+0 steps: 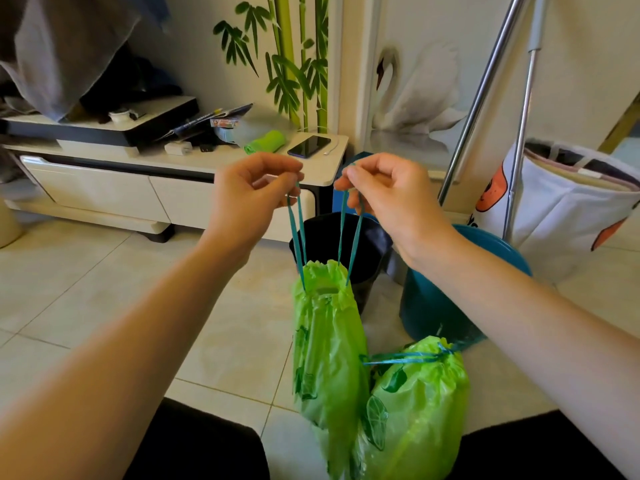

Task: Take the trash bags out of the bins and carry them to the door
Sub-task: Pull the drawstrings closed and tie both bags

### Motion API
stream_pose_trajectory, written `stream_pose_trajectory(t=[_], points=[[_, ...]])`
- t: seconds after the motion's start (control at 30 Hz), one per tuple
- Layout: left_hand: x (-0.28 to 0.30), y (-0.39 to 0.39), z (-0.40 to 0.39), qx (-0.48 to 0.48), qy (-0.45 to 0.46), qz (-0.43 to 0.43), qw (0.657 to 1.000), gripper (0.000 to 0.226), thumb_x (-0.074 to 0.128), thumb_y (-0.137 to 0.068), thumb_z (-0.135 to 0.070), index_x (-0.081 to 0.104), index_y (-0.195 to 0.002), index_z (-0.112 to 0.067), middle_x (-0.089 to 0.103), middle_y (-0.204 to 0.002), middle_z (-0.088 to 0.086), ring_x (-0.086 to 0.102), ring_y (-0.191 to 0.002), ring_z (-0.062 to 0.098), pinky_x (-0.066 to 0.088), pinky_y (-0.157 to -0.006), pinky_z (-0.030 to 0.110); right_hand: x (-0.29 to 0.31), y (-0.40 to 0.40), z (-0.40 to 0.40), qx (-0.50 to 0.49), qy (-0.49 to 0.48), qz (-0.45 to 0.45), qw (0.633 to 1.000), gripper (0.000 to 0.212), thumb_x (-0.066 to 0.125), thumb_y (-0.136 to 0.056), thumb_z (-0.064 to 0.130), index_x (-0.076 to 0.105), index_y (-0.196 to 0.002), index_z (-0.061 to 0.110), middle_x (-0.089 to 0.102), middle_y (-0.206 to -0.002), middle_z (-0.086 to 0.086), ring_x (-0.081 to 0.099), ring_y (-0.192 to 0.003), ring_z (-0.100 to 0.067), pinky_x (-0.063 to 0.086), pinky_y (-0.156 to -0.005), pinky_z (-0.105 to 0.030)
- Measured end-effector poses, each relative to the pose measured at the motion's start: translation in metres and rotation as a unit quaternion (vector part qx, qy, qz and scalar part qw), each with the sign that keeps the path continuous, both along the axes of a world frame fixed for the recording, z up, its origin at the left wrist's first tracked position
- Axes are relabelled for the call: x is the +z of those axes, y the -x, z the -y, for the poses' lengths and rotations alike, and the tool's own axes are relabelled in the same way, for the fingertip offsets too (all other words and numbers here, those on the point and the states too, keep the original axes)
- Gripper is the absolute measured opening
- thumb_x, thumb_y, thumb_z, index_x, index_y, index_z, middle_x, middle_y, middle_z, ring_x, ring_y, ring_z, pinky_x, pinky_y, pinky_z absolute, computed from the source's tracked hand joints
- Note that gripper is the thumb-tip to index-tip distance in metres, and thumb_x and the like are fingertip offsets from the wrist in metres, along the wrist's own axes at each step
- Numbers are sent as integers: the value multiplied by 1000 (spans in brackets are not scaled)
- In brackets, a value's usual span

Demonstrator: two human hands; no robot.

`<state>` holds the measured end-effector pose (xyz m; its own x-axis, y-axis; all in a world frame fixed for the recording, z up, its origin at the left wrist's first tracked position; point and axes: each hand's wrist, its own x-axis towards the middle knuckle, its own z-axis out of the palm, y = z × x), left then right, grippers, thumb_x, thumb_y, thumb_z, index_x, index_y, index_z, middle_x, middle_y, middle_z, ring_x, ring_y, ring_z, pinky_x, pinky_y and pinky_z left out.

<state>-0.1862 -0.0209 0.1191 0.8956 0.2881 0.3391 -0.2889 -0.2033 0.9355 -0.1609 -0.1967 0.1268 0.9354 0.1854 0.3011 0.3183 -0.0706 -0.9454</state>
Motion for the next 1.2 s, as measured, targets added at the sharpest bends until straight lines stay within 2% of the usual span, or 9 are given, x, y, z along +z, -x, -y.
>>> stream_pose_trajectory(t=[0.3,0.47,0.6,0.7,0.8,0.93,1.03,1.1,1.2], points=[[-7,7,19,-83,-83,-15,993,19,58,-91,-6,68,-100,-20,74,-96,-2,70,-92,9,60,-70,28,-14,-1,0,49,69,-76,993,6,60,-91,15,65,-88,16,74,-84,0,69,-80,-11,59,-77,-29],[-10,10,21,-71,-231,15,970,28,59,-90,-5,67,-110,-23,68,-98,-15,65,-97,0,59,-64,23,-16,1,0,58,67,-124,988,14,59,-91,19,68,-99,12,74,-92,-4,70,-91,-15,57,-87,-34],[-11,9,20,-48,-295,37,953,34,64,-86,-9,66,-115,-28,63,-97,-23,61,-97,-1,53,-76,12,-16,2,3,65,21,-177,982,16,61,-90,21,70,-99,11,74,-96,-8,70,-94,-20,54,-92,-40],[-11,9,21,-35,-298,56,952,34,71,-83,-18,66,-116,-25,66,-97,-18,60,-94,0,51,-77,10,-15,3,5,74,6,-200,977,12,65,-87,20,70,-95,13,73,-97,-9,69,-99,-24,54,-93,-41],[-13,6,18,-38,-272,39,961,39,76,-77,-28,65,-115,-26,67,-99,-14,61,-92,0,53,-77,16,-14,4,6,67,35,-178,981,7,67,-86,20,70,-90,16,71,-96,-10,67,-97,-24,55,-91,-39],[-39,-3,8,-139,-282,-120,942,57,79,-72,-34,59,-125,-28,62,-122,-14,54,-115,-1,45,-100,30,-16,0,9,9,84,-75,994,5,66,-86,19,69,-86,14,68,-82,-4,61,-76,-9,52,-80,-28],[-69,-10,13,-202,-278,-197,918,77,82,-70,-34,48,-138,-24,52,-139,-10,44,-127,2,32,-103,24,-16,-1,7,-18,132,0,991,15,65,-86,21,69,-93,8,70,-89,-10,64,-81,-17,52,-78,-27],[-86,-15,24,-208,-262,-203,920,77,82,-70,-34,48,-138,-23,51,-140,-10,43,-128,2,29,-100,21,-16,0,6,-20,157,34,987,16,64,-87,22,69,-94,8,69,-88,-7,63,-84,-17,50,-78,-26],[-109,-22,38,-195,-254,-200,926,64,81,-71,-35,56,-129,-22,58,-131,-6,50,-123,8,38,-104,29,-12,3,2,-12,160,53,986,13,63,-88,19,68,-90,8,64,-78,0,57,-72,-9,49,-70,-25]])
